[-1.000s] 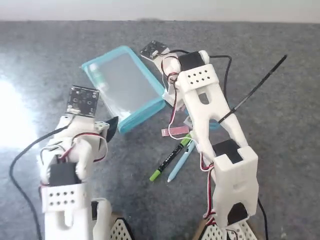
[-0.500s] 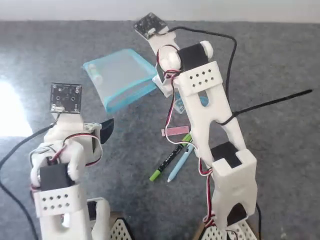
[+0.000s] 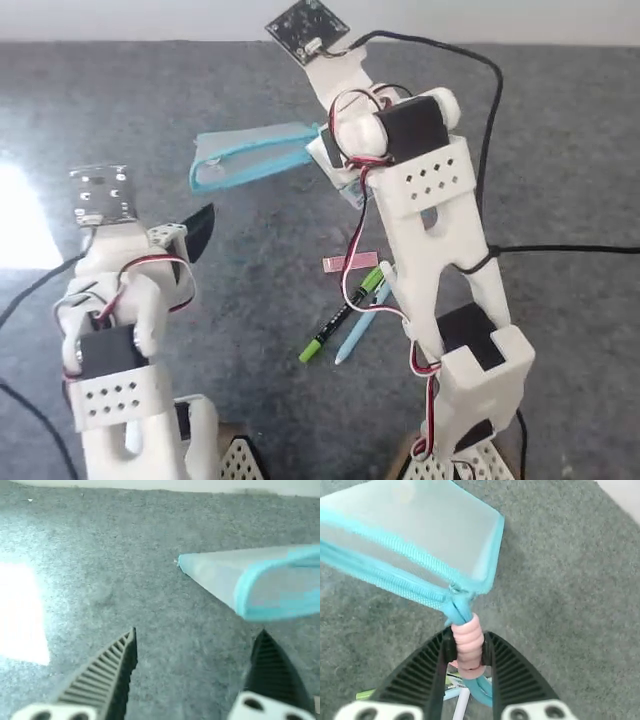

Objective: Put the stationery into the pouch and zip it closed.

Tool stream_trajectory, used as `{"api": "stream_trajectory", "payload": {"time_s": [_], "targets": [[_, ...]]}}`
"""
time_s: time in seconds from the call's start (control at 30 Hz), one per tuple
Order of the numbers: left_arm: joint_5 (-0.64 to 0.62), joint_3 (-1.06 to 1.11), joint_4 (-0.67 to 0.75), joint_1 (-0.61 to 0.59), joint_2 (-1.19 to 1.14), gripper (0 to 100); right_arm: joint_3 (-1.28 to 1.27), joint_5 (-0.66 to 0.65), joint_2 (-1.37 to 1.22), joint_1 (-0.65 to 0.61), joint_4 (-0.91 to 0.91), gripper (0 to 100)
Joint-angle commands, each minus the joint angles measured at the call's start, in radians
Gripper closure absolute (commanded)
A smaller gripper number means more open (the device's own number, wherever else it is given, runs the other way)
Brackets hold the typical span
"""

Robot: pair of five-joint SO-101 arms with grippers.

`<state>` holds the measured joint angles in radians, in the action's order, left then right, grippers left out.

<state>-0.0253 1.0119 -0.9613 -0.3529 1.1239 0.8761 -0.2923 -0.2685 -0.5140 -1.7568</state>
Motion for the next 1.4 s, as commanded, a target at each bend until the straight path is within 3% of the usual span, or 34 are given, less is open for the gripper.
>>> {"api": "stream_trajectory", "payload": {"time_s": [0.0, 0.2, 0.43, 1.13, 1.23, 1.37], "targets": [[-0.017, -0.104, -0.035, -0.025, -0.008, 66, -0.005, 0.008, 0.059, 0.018, -0.035, 99.1], [-0.017, -0.145, -0.109, 0.006, -0.009, 66, -0.003, 0.009, 0.067, 0.021, -0.035, 99.1], [-0.023, -0.117, -0.052, 0.041, -0.009, 66, -0.003, 0.011, 0.067, 0.016, -0.038, 99.1], [-0.025, -0.173, 0.299, 0.069, -0.531, 66, -0.061, 0.008, 0.128, 0.015, -0.038, 99.1], [-0.025, -0.168, 0.344, 0.121, -0.589, 73, -0.087, 0.008, 0.128, 0.015, -0.036, 99.1], [-0.021, -0.168, 0.365, 0.209, -0.615, 92, -0.135, -0.006, 0.128, 0.019, -0.033, 99.1]]}}
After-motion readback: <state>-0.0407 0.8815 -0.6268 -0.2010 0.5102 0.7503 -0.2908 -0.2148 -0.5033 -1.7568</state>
